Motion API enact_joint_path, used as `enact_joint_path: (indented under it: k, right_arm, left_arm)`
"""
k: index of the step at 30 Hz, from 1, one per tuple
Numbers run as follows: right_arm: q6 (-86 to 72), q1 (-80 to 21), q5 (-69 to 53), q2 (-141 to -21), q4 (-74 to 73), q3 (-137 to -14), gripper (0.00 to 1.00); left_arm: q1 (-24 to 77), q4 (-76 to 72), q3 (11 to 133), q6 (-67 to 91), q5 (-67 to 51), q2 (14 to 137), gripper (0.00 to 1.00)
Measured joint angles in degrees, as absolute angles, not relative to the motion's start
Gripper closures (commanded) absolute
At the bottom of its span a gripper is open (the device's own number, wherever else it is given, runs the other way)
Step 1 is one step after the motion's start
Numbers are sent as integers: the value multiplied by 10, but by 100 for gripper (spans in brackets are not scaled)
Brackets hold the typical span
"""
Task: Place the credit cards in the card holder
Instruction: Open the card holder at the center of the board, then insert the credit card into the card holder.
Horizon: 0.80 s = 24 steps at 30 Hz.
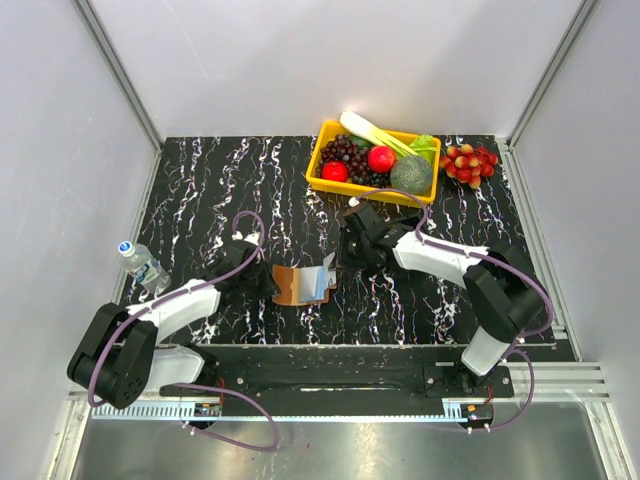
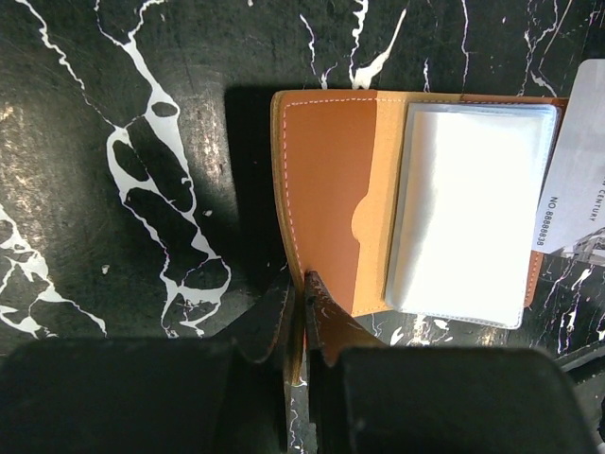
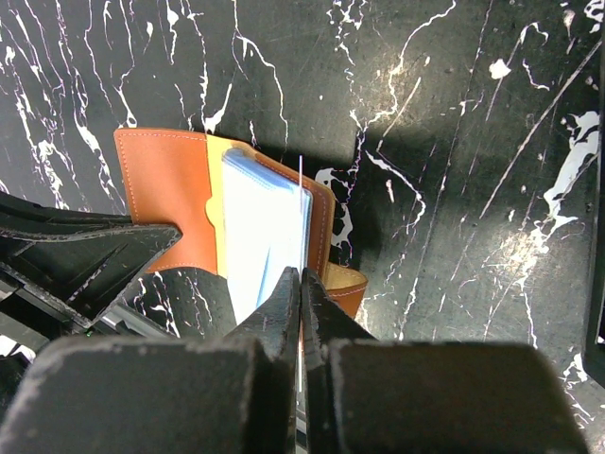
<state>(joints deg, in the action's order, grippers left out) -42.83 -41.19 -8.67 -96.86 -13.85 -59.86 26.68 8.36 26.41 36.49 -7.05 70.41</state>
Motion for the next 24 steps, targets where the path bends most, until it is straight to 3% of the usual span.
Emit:
enact_joint_path:
  k: [24]
  right_arm:
    - [-461, -412, -159, -995, -82, -599, 100]
  left_arm:
    - [267, 59, 264, 376, -87, 719, 100]
